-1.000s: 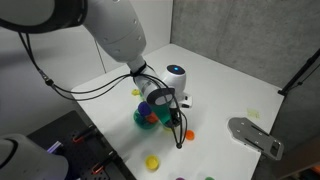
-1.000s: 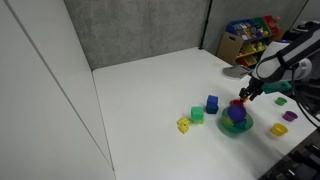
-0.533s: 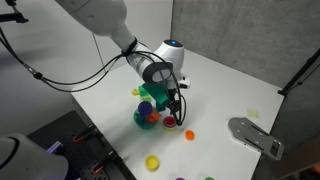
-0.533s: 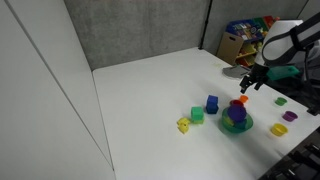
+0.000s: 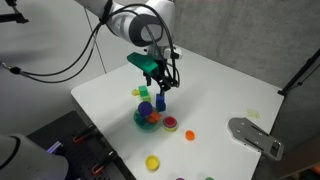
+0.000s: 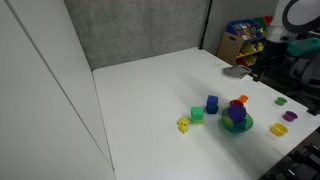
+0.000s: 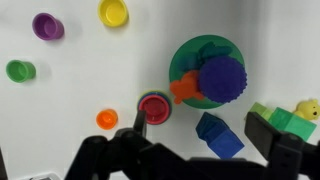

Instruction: Pick up the orange bowl and put it inside the blue bowl that is stacked onto the yellow bowl

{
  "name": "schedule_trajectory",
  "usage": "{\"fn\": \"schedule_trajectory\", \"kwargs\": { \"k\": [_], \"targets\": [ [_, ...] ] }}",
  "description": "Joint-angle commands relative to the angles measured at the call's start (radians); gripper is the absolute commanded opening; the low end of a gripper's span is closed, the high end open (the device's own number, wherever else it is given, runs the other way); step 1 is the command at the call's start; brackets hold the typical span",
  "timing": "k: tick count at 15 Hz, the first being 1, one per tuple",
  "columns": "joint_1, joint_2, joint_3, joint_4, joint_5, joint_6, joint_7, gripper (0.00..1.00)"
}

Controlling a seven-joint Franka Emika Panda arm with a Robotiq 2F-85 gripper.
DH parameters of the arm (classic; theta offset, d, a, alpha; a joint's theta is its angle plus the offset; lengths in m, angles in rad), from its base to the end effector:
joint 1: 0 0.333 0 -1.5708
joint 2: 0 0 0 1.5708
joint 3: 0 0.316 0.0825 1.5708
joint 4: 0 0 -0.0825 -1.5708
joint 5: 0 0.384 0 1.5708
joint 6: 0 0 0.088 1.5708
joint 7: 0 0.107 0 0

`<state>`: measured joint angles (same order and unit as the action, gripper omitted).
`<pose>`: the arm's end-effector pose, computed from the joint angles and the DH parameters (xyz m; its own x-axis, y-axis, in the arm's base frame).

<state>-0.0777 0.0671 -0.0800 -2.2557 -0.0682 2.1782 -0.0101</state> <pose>0.5053 -0.0829 0.3223 0.9835 -0.1074 -0.1456 -0.1006 -0.9935 0.0536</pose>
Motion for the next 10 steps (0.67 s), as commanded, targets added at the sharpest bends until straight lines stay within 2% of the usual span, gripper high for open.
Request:
{"fn": "schedule_trajectory", "kwargs": {
  "k": [1, 7, 8, 10],
  "targets": [
    [0.019, -0.144, 0.013, -0.040, -0.064, -0.113, 0.031, 1.00],
    [0.018, -0.247, 0.030, -0.052, -0.081, -0.205, 0.014, 1.00],
    [0.018, -0.209, 0.027, -0.029, -0.060, -0.187, 0.006, 1.00],
    [0.018, -0.224, 0.027, -0.037, -0.060, -0.193, 0.006, 1.00]
  ]
}}
